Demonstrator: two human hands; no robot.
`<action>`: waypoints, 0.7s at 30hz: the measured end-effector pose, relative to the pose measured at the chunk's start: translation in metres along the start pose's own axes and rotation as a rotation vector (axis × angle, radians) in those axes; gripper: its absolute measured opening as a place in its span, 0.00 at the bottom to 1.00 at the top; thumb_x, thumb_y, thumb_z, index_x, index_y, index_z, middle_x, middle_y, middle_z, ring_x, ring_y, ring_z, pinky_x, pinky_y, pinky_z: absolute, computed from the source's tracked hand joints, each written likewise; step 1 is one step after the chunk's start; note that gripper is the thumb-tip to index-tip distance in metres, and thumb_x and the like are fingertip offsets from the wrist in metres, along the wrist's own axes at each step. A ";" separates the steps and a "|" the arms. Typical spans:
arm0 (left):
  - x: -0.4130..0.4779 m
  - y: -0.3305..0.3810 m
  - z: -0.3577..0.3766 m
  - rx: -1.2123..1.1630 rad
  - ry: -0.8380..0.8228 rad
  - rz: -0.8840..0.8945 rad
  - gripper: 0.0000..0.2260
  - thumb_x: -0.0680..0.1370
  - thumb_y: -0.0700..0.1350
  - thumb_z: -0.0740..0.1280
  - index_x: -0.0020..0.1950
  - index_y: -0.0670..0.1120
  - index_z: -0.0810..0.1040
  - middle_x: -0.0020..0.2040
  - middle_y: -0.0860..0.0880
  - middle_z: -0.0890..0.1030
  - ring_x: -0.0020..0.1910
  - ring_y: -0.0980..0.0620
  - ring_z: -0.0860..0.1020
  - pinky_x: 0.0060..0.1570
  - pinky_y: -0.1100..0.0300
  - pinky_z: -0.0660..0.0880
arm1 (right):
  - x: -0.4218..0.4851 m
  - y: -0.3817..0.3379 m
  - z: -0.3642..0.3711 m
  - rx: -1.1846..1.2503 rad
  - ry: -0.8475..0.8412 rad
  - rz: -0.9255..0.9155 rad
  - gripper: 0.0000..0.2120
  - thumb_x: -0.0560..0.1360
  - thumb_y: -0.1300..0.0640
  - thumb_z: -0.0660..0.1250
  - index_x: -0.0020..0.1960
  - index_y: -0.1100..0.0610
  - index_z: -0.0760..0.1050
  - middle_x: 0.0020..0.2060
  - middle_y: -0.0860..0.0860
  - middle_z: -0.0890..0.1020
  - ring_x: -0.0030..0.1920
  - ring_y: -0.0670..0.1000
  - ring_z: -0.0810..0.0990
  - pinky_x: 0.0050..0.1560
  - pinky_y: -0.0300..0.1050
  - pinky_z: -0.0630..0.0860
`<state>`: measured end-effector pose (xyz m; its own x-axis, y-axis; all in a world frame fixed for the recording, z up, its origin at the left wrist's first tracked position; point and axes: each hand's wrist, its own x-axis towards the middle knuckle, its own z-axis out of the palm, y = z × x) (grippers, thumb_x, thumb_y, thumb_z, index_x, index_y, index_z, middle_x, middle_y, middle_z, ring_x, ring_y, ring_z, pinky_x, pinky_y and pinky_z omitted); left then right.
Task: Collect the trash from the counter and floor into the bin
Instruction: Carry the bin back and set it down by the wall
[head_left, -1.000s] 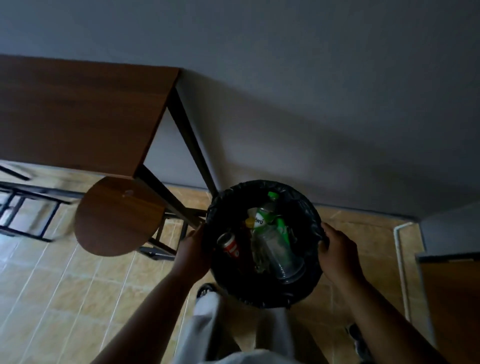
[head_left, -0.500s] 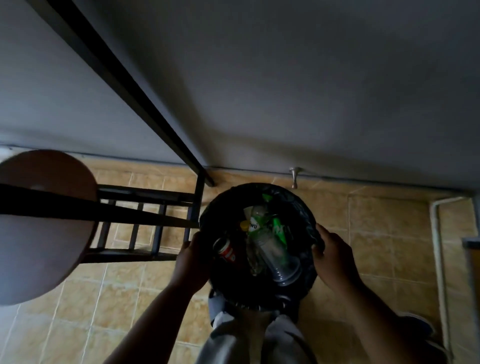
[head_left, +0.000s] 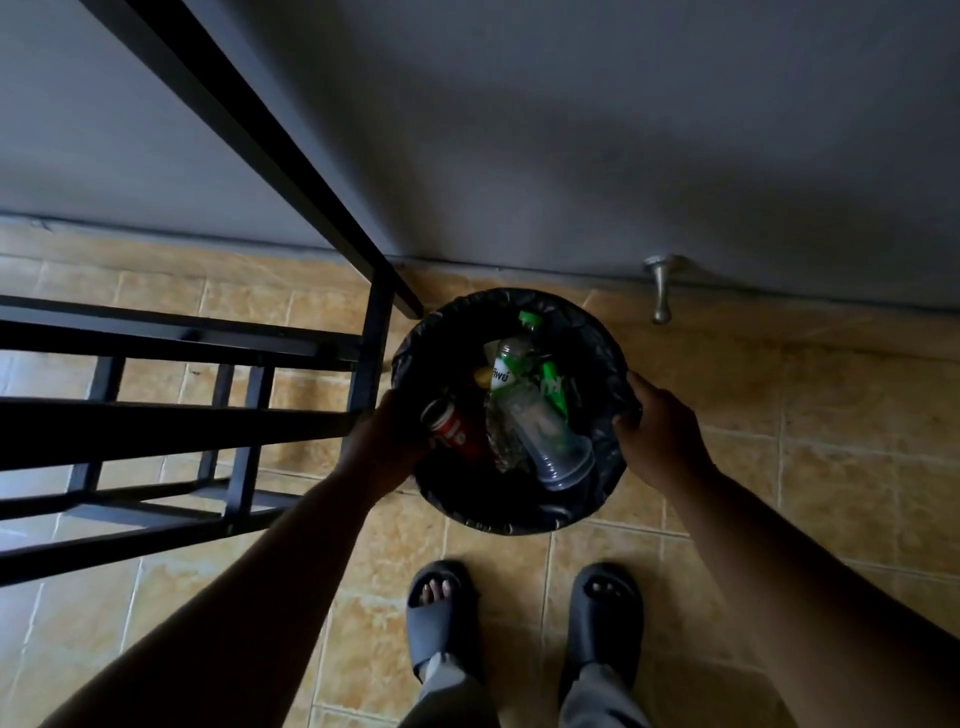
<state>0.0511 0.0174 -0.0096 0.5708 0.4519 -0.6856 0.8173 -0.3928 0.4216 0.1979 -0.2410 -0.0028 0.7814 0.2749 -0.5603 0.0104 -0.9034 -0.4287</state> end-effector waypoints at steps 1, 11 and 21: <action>0.006 0.000 0.000 -0.006 0.002 0.006 0.26 0.72 0.46 0.72 0.68 0.50 0.68 0.54 0.46 0.81 0.44 0.52 0.77 0.32 0.63 0.69 | 0.006 0.001 0.003 0.000 -0.003 0.010 0.27 0.77 0.58 0.62 0.75 0.54 0.61 0.66 0.60 0.74 0.66 0.60 0.73 0.64 0.48 0.71; 0.050 -0.029 0.009 -0.252 -0.042 -0.026 0.25 0.73 0.38 0.72 0.69 0.46 0.71 0.52 0.50 0.78 0.56 0.48 0.76 0.48 0.55 0.76 | 0.043 0.001 0.042 -0.045 -0.072 -0.003 0.30 0.78 0.55 0.62 0.77 0.56 0.55 0.70 0.61 0.68 0.68 0.61 0.69 0.66 0.50 0.70; 0.022 -0.018 0.005 -0.023 0.030 0.115 0.27 0.71 0.51 0.71 0.68 0.51 0.69 0.62 0.47 0.76 0.61 0.46 0.75 0.56 0.46 0.77 | 0.014 -0.009 0.036 -0.156 -0.019 -0.082 0.28 0.77 0.57 0.64 0.74 0.59 0.61 0.66 0.60 0.72 0.65 0.62 0.71 0.64 0.52 0.71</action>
